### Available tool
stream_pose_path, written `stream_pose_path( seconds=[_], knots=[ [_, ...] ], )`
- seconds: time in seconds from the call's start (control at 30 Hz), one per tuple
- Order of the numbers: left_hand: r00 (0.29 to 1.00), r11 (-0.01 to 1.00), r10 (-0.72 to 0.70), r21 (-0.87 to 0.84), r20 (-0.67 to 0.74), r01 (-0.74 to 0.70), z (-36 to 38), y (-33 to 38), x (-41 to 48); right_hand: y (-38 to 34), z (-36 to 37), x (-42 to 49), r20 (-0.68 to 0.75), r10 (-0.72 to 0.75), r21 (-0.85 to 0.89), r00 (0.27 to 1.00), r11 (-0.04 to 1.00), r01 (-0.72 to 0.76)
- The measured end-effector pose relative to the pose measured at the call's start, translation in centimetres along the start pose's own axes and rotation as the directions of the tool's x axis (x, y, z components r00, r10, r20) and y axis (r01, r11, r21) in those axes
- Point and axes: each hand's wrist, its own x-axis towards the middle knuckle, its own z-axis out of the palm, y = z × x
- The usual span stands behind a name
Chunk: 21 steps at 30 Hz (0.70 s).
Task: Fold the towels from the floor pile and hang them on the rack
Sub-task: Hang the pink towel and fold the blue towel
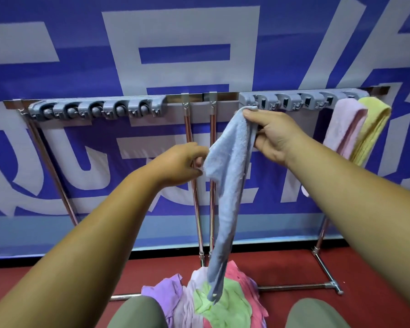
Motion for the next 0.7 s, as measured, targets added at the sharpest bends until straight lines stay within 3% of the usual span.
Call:
stream_pose_path(
  seconds=[0.07, 0.27, 0.47, 0.7],
  knots=[
    [0.997, 0.996, -0.074, -0.042, 0.014, 0.075, 0.2, -0.3, -0.5, 0.5, -0.5, 0.4, -0.057, -0.011, -0.027, 0.998, 1.0, 0.01],
    [0.971, 0.871, -0.227, -0.461, -0.074, 0.169, -1.0, 0.0, 0.3, 1.5, -2.2, 0.7, -0.095, -0.038, -0.09, 0.995, 0.995, 0.029],
    [0.963, 0.786, -0.218, -0.613, -0.156, 0.078, -1.8, 0.1, 1.8, 0.2, -3.2, -0.7, 0.019, -0.054, -0.184, 0.998, 0.981, 0.057],
    [0.946, 0.691, -0.259, -0.722, -0.195, 0.04, -2.4, -0.2, 2.3, -1.0, -5.0, -1.0, 0.093, 0.049, -0.302, 0.995, 0.953, -0.019]
  ],
)
